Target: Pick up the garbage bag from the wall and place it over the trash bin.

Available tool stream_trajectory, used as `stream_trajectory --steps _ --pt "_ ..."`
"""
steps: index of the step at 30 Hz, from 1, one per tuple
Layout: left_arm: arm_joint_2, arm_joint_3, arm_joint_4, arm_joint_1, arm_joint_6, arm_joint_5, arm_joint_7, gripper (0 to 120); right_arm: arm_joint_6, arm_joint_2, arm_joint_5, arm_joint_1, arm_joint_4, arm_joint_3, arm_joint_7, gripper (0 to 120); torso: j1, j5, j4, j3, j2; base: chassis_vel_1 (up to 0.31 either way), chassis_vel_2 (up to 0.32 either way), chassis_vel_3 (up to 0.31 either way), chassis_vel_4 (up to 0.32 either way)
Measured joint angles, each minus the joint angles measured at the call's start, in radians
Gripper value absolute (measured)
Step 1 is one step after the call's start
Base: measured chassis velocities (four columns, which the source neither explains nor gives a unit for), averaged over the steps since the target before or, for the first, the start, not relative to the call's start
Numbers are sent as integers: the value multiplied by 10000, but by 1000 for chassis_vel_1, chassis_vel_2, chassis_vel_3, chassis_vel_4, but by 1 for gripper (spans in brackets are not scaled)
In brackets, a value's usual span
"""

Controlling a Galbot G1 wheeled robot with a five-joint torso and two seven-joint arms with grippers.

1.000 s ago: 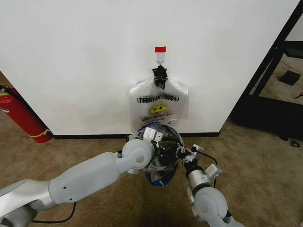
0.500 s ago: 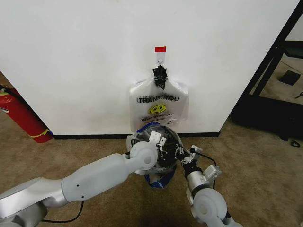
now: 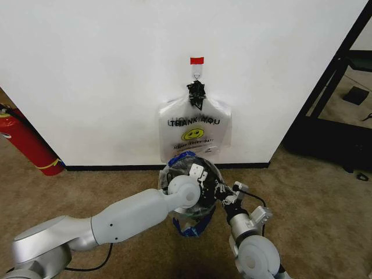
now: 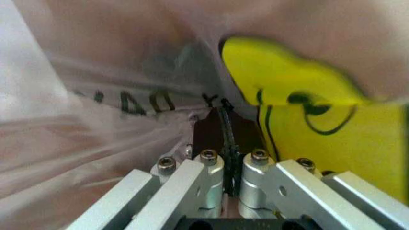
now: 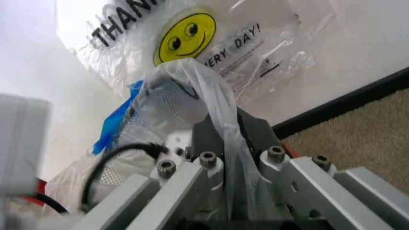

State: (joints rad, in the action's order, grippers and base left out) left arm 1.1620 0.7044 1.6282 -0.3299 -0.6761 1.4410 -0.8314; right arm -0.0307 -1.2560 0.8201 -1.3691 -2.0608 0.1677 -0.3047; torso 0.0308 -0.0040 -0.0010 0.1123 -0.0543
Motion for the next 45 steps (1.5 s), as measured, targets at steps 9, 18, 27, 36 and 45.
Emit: stream_trajectory --steps 9,18,27,36,45 --pt "214 161 -605 -203 69 -740 373 0 -13 -24 58 -35 -90 -17 -24 1 0 -1 0 0 0 0 0 0 0" --pt "360 70 -1016 -285 356 -1080 599 0 -21 -16 88 -114 -112 -5 -23 1 0 -1 -1 0 0 0 0 0 0" --pt "309 -261 -1305 -330 1589 -1704 1173 0 -27 -26 75 -200 -121 -31 48 1 0 -1 1 0 0 0 0 0 0" --pt "-535 402 9 -513 485 -1265 919 0 -61 6 82 -38 -59 -25 -15 1 0 -6 0 0 0 0 0 0 0" --pt "-548 280 166 -270 755 -1036 888 0 63 -39 -397 -109 18 -74 207 1 0 -2 -4 0 0 0 0 0 0"
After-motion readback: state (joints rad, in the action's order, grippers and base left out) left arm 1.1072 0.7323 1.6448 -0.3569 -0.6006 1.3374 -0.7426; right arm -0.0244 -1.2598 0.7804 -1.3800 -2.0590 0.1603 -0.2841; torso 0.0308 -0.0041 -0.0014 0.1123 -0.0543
